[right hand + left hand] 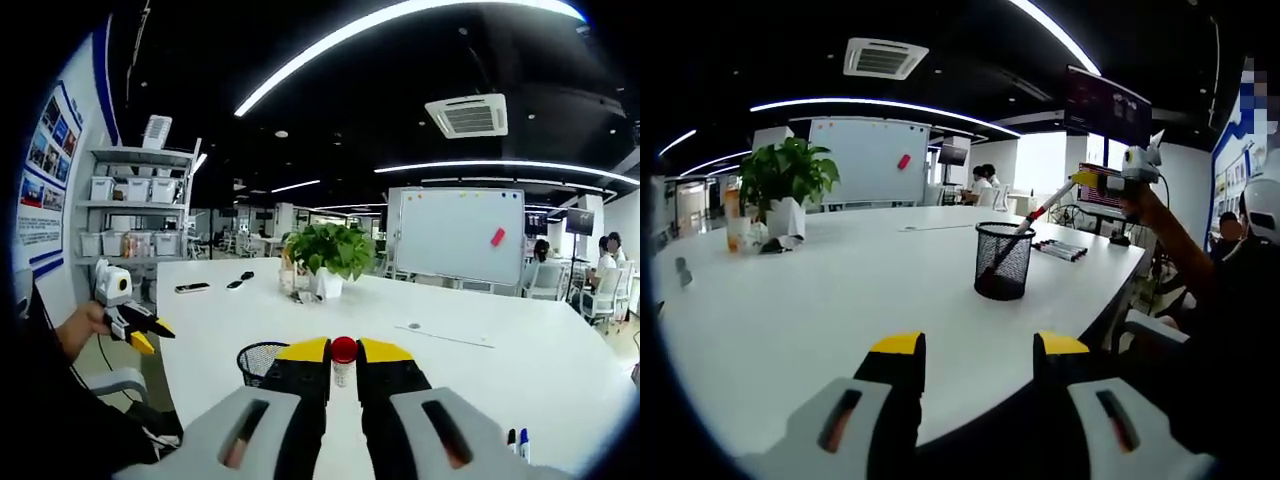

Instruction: Pick up the whiteboard markers from the pen holder and place them facing the whiteboard neatly

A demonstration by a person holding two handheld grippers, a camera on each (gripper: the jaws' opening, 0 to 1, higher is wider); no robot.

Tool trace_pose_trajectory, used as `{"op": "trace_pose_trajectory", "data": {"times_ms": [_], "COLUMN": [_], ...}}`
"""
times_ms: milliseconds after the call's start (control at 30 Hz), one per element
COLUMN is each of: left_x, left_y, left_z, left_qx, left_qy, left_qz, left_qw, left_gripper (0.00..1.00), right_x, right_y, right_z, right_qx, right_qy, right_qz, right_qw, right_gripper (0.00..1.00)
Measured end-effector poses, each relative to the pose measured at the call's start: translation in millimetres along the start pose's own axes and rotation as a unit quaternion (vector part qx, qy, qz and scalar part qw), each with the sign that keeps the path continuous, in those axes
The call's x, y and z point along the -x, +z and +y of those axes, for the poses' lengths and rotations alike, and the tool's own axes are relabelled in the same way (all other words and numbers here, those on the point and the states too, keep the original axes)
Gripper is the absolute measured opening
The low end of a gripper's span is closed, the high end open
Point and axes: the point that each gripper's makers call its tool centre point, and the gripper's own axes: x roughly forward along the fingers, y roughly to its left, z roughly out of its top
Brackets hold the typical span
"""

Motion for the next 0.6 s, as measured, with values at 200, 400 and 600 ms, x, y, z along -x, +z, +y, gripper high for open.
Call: {"op": "trace_pose_trajectory", "data": {"times_ms": [200,400,600], "left_x": [0.4,-0.4,1.1], "left_y": [2.2,1.7,1.9], "left_z": [0.5,0.6,1.9], "left_qx": [-0.001,-0.001,-0.001], "left_qy": [0.002,0.001,0.003], "left_qz": [-0.002,0.0,-0.001], "left_qw": [1.0,1.0,1.0], "left_gripper": [0.45,0.45,0.45], "right_x": [13.8,22.8,33.3], "right_y": [-12.2,-18.1,-17.3], "right_z": [-29.4,-42.2,-55.3], "right_qx": [0.015,-0.001,-0.007], "right_qy": [-0.068,-0.089,-0.11], "right_qz": [0.013,0.004,0.003], "right_qw": [0.9975,0.996,0.9939], "right_gripper": [0.13,0.13,0.13]}}
